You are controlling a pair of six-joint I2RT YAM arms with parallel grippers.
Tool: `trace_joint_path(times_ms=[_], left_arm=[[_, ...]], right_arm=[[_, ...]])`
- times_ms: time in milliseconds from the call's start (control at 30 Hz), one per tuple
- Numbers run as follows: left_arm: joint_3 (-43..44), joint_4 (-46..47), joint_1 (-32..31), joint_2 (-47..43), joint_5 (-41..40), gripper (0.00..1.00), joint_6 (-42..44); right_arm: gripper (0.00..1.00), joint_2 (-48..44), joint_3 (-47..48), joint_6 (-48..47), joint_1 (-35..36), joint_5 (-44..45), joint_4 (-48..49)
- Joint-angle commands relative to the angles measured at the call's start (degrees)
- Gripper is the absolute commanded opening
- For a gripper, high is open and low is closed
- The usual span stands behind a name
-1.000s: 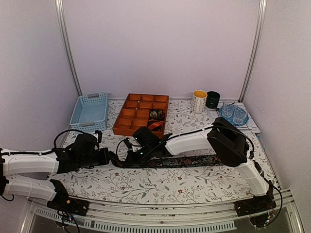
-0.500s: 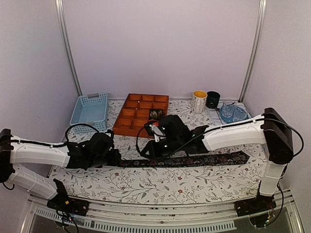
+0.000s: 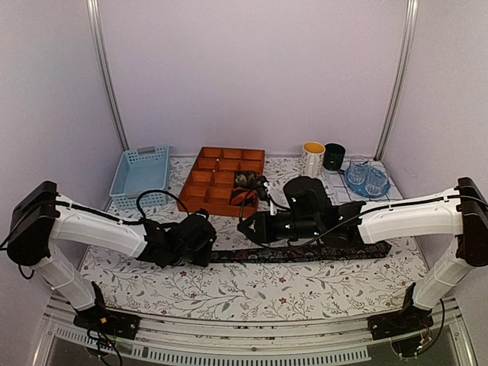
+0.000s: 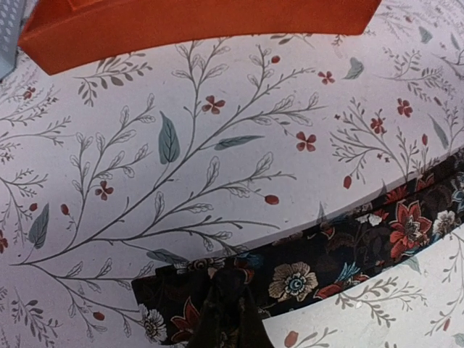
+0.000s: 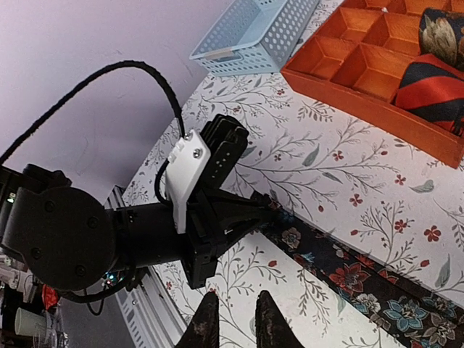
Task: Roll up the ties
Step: Roll the tie at the center of the board.
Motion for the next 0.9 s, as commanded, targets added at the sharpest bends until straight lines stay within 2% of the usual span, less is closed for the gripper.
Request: trace_joint_path(times_ms=[0, 133, 233, 367, 567, 700, 867], left_arm=[[3.23, -1.58, -1.91, 3.56, -2.11, 0.0, 0.63], [4.27, -0.98, -2.56, 5.39, -1.09, 0.01, 1.12], [4.34, -0.06, -2.94, 5.75, -0.24, 0.12, 1.39], [4.23, 1.34, -3.07, 5.85, 1.13, 0.19, 1.77], [4.27, 3.12, -3.1, 6.97, 2.63, 0.21, 2.34], [4.07, 4.65, -3.23, 7.0, 4.31, 0.29, 2.54], [3.79, 5.89, -3.44, 6.83, 4.94, 0.43, 2.89]], right_arm=[[0.18, -5.73, -2.59, 0.69, -0.24, 4.4, 0.35], [0.21, -5.91, -4.17, 1.26, -0.28, 5.6, 0.6], [0.25, -6.05, -5.04, 1.44, -0.24, 5.63, 1.65], [0.27, -5.46, -4.95, 1.57, -0.24, 5.65, 1.64], [0.29, -4.13, -4.76, 1.74, -0.3, 5.69, 1.76], [0.31, -3.97, -4.77, 2.63, -0.32, 5.41, 2.48], [0.4, -3.91, -4.76, 2.56, -0.4, 6.0, 2.52]])
